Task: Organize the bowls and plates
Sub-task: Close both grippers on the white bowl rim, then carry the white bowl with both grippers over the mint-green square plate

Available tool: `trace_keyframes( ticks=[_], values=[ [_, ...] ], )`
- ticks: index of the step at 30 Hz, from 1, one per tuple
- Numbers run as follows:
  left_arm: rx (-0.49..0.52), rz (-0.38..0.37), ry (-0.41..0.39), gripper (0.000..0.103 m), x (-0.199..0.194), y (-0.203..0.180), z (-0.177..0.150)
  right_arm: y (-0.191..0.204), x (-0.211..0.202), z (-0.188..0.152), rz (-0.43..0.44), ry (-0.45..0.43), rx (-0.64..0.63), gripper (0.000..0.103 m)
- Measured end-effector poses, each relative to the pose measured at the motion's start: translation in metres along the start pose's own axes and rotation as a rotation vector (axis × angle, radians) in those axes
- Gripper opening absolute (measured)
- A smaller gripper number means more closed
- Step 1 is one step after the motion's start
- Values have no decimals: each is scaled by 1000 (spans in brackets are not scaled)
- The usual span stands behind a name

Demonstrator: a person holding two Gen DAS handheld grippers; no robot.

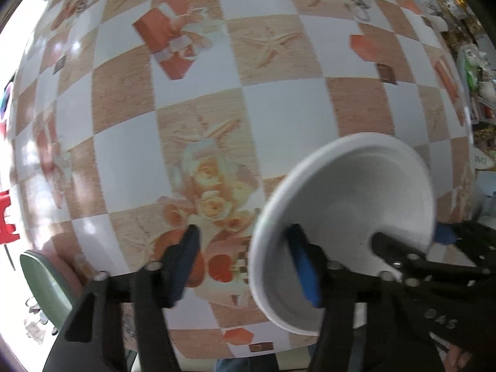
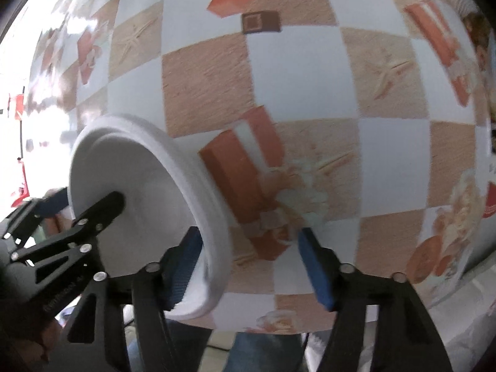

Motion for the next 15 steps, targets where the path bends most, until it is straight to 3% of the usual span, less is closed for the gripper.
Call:
trace_keyframes(
  ticks=[3,6,15],
  values=[
    [25,-24,-2,37,0,-11,-1,13,1,-1,30,-3,-18,36],
    [48,-25,12,29,4,-19,-5,29,3,-3,36,5,-45,29],
    [-19,-16,17,30,11,18,-39,85,22,-22,-3,40,-153,29]
  ],
)
Point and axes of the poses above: each gripper's, at about its wrist camera, not at the fingertips, and x roughly the way its jaws point, y to its left, z to its top, the point moved 10 cm from there along x, roughly the way its jaws point, and after that the axes turned 7 degrees about -z, right-handed, at the moved point
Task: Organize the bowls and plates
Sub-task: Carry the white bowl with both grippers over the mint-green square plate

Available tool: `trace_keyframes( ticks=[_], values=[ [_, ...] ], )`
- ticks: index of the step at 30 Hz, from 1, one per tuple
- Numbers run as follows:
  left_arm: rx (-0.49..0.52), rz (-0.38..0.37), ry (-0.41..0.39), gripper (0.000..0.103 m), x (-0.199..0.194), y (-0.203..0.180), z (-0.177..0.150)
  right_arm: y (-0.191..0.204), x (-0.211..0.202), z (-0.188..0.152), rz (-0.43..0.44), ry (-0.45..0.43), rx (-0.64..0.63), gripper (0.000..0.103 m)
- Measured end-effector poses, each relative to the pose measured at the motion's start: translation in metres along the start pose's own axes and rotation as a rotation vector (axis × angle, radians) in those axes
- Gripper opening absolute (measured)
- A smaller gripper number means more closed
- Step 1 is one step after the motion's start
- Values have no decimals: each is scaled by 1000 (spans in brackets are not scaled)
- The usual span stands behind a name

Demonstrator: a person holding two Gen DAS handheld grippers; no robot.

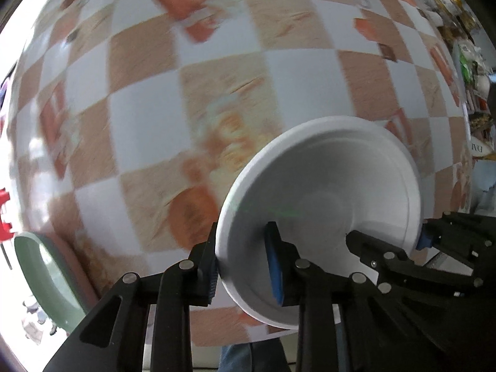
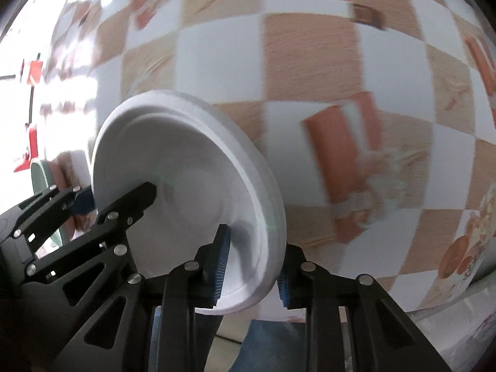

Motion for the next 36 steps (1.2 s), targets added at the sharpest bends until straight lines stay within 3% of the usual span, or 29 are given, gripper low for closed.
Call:
trace_keyframes(
  ticks=[14,19,23,24,36],
  values=[
    [-167,4,-11,30,5,71,-51,121,32,-9,-24,56,-194,30],
    [-174,-11,-16,30,10,76,-46,142,37,-6,-34,72,-215,30],
    [-178,-20,-32,30,4,76,-50,137,31,14,-51,57,-237,30],
    [-185,-26,-37,30,2,75,-36,144,27,20,-56,52,-241,30],
    [-253,-51,-154,30,-41,103,-29,209,-19,63,-81,-34,-303,30]
  ],
)
Point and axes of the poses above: each gripper's, at about its wrist camera, not at the fingertips, and x roughly the way its jaws point, y to its left, z to its top, the point moved 10 cm from there along x, roughly the way its jaws point, and after that the axes turned 7 degrees about -z, right-handed, at the moved point
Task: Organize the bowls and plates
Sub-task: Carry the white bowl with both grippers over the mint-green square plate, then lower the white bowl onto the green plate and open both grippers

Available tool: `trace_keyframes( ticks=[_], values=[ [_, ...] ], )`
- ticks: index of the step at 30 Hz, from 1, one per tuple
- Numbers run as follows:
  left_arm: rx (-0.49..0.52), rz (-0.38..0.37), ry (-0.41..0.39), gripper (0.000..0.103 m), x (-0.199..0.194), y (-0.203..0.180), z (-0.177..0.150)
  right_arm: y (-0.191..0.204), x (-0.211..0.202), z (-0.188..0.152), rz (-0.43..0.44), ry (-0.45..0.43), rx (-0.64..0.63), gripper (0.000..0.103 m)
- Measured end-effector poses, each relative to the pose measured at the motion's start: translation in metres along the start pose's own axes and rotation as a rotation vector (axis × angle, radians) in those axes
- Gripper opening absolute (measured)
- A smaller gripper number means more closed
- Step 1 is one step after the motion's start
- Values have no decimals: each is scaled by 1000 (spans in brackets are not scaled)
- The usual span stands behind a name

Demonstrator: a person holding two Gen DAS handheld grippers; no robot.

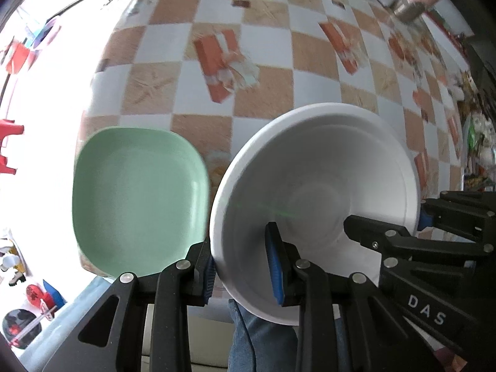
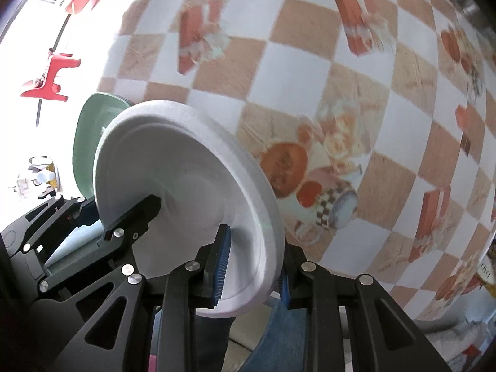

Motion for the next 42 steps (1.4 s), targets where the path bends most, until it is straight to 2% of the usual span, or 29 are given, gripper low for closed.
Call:
trace_keyframes(
  ticks=[7,10,14,21,30,42],
  values=[
    [-46,15,-44,30,-30,24,1,34,-13,35,-4,-33,-53,30],
    [-69,27,-67,31,-36,39,12,49,-14,33,-9,-43,-86,30],
    [-109,29,-83,31,-53,62,2,66,-6,17,-15,-51,-129,30],
    [-185,53,-92,31,-65,103,-10,115,10,23,-22,-47,-202,30],
    [-257,81,-74,31,-56,141,-19,165,38,38,-34,-33,-261,30],
    [-282,68,-40,34,-30,159,-19,186,68,49,-31,-2,-278,30]
  ],
)
Point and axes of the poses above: each gripper's, at about its wrist camera, not at the fingertips, and x roughly the way its jaws point, y to its left, z to its top, the point moved 10 cm from there along x, roughly the way its jaws point, and after that the axes turned 7 degrees about -z, right-handed, at the moved point
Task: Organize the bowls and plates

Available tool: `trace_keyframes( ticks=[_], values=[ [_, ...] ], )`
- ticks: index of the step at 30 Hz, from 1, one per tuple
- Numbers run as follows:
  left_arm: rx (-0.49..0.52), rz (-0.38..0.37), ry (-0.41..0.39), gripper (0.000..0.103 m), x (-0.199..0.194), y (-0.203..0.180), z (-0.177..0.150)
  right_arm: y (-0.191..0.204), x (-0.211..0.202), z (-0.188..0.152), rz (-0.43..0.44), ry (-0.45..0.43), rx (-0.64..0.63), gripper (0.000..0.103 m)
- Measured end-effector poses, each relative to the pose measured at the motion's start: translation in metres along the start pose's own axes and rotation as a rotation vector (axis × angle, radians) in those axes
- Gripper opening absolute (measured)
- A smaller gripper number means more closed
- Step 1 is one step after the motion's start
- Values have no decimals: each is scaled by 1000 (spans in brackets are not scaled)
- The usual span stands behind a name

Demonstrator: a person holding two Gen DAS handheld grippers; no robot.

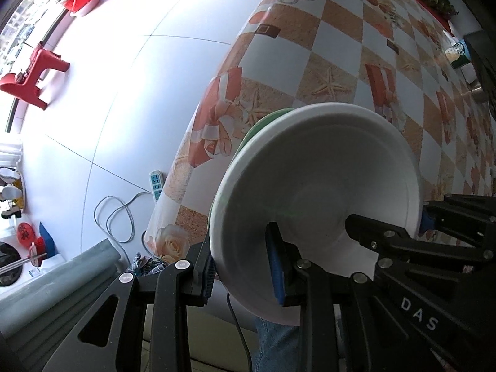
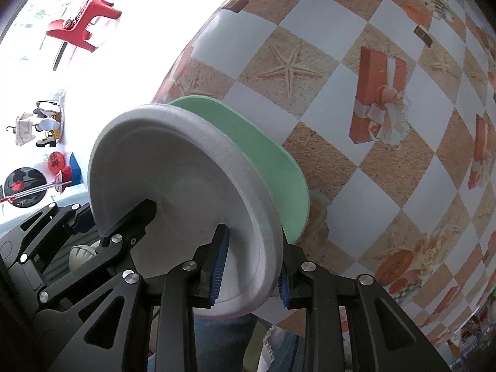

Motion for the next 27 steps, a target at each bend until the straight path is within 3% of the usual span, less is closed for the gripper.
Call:
trace_keyframes(
  ticks=[3,6,8,12,13,15,17,18,20,24,27],
  values=[
    [-5,-11,-11,37,1,2,2,1,0,-2,20,4,2,31],
    [1,12,-35,43,-4,7,4,-4,-2,0,9,-14,5,44],
    [-1,18,-47,55,-8,10,6,-7,-8,1,20,-26,14,49],
    [-20,39,-77,72,-19,20,8,-20,-18,2,-19,-54,27,80],
    [-24,36,-84,80,-22,21,8,-23,-21,2,-2,-59,38,82],
    [-20,41,-98,84,-28,21,8,-26,-25,0,17,-64,53,83],
    [-6,64,-84,90,-29,19,5,-29,-30,-4,22,-77,60,100],
    [0,80,-57,90,-27,18,4,-31,-33,-5,24,-90,62,103],
    [21,44,-42,90,-27,8,2,-31,-38,-10,33,-110,58,103],
    [91,73,-99,90,-41,-7,-1,-32,-48,-21,36,-135,44,103],
    [119,52,-96,90,-47,-19,-7,-37,-52,-25,9,-146,59,103]
  ],
)
Point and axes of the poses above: each gripper's, at about its wrist camera, not at the fingertips, and x roughly the way its jaws point, y to its left, z to its top, the point moved 10 cm from there along x, roughly the way its jaws point, and after that the axes turned 7 degrees about -z, right-handed, at the moved point
